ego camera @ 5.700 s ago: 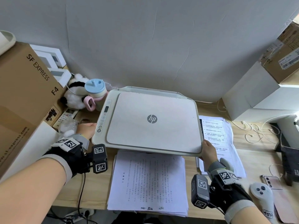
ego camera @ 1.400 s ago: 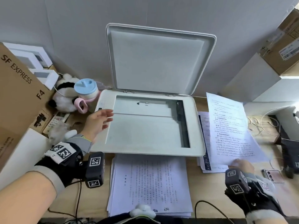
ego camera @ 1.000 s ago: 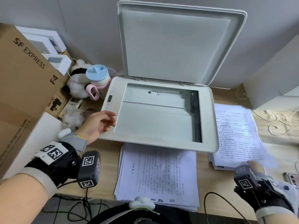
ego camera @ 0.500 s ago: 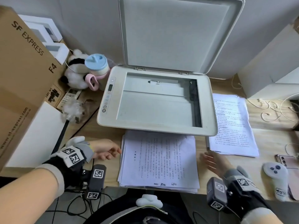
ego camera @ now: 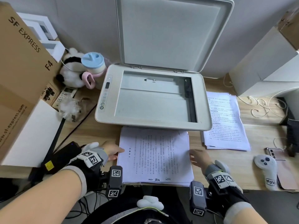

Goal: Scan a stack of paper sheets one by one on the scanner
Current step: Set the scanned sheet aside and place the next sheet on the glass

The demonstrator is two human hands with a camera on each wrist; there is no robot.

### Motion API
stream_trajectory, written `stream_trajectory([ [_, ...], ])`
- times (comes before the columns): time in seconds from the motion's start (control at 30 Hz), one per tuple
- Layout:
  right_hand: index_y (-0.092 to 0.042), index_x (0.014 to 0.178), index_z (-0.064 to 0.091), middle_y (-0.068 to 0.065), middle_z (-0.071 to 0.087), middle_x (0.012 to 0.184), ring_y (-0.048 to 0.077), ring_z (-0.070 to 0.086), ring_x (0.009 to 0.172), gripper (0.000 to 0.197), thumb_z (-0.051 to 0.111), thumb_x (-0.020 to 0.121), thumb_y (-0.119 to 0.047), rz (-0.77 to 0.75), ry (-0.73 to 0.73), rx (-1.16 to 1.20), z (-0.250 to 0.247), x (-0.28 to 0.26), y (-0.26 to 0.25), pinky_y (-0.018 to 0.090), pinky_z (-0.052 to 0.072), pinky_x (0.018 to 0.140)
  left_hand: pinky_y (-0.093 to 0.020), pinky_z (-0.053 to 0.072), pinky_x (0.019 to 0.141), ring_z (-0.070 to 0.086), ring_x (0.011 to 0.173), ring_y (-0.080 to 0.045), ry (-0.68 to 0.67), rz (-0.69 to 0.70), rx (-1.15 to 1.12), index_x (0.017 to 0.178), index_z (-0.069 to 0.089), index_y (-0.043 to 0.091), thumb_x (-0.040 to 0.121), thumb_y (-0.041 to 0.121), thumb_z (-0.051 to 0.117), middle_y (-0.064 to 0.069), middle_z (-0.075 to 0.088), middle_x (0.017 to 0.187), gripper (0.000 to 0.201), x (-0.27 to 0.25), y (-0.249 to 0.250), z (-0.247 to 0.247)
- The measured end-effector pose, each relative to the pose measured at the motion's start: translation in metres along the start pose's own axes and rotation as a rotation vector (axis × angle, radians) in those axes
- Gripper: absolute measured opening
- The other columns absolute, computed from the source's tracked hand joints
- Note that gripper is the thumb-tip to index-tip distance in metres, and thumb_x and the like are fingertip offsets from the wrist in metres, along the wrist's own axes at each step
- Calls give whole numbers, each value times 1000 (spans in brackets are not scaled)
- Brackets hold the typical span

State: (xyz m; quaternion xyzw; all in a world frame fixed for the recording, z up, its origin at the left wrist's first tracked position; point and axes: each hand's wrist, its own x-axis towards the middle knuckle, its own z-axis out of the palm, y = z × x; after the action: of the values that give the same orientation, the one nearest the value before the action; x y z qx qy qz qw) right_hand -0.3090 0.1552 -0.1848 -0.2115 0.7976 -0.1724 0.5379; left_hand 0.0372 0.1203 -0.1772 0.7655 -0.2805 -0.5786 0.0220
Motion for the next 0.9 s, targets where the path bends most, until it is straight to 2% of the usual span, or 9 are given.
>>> stream_trajectory([
  [0.13,-1,96,62,11,51,86,23,47,76,17,48,92,-8,14,-13,22,0,0,1,29,44,67,-23,48,61,55,59,-16,106,82,84,74,63,4,74,13,79,-10,64,71,18,3,-1,-2],
  [0.23,7,114,59,19,60,99,27,54,88,30,53,92,-13,-6,-13,13,1,1,4,42,48,88,-23,46,58,53,56,-17,100,100,116,72,66,2,75,16,78,-8,63,61,19,0,-2,-3],
  [0.3,4,113,61,16,60,103,26,54,93,28,50,94,-12,-26,11,10,1,0,4,43,47,94,-21,45,55,54,54,-15,108,107,133,77,66,2,79,17,74,-8,63,65,17,0,-1,-4],
  [0.43,-2,101,63,10,62,94,22,58,79,18,48,95,-10,-50,37,106,-1,-6,4,28,48,69,-19,47,50,60,64,-17,126,100,147,87,58,4,88,15,64,-7,61,79,12,1,0,-7],
  [0.53,-5,94,63,7,64,88,20,59,75,17,49,95,-13,30,-72,113,2,-6,7,27,48,66,-31,54,68,62,79,-27,166,143,163,77,61,6,89,11,61,-14,62,87,13,3,-1,-12],
  [0.6,-6,93,63,6,64,86,20,59,75,15,51,94,-14,57,-82,94,4,-4,10,27,46,65,-33,50,83,62,93,-29,207,185,196,87,68,5,89,11,62,-15,64,99,9,4,-2,-20],
  [0.67,-6,98,62,6,62,86,19,58,75,14,52,94,-15,53,-56,67,7,-2,12,26,43,62,-33,49,81,61,94,-28,184,192,147,96,67,2,87,9,64,-14,62,108,12,6,-5,-31],
  [0.77,-6,102,60,6,60,84,18,56,74,13,53,93,-13,22,-68,39,8,-4,9,26,42,64,-29,48,76,57,90,-21,55,198,61,90,62,5,83,2,68,-10,61,98,10,3,-10,-45],
  [0.9,-9,109,57,6,65,88,19,61,79,22,63,88,-11,-6,-159,32,9,-10,4,25,48,66,-16,44,71,60,79,-13,-110,319,156,86,63,9,76,0,75,-5,68,82,18,-12,-6,-59],
])
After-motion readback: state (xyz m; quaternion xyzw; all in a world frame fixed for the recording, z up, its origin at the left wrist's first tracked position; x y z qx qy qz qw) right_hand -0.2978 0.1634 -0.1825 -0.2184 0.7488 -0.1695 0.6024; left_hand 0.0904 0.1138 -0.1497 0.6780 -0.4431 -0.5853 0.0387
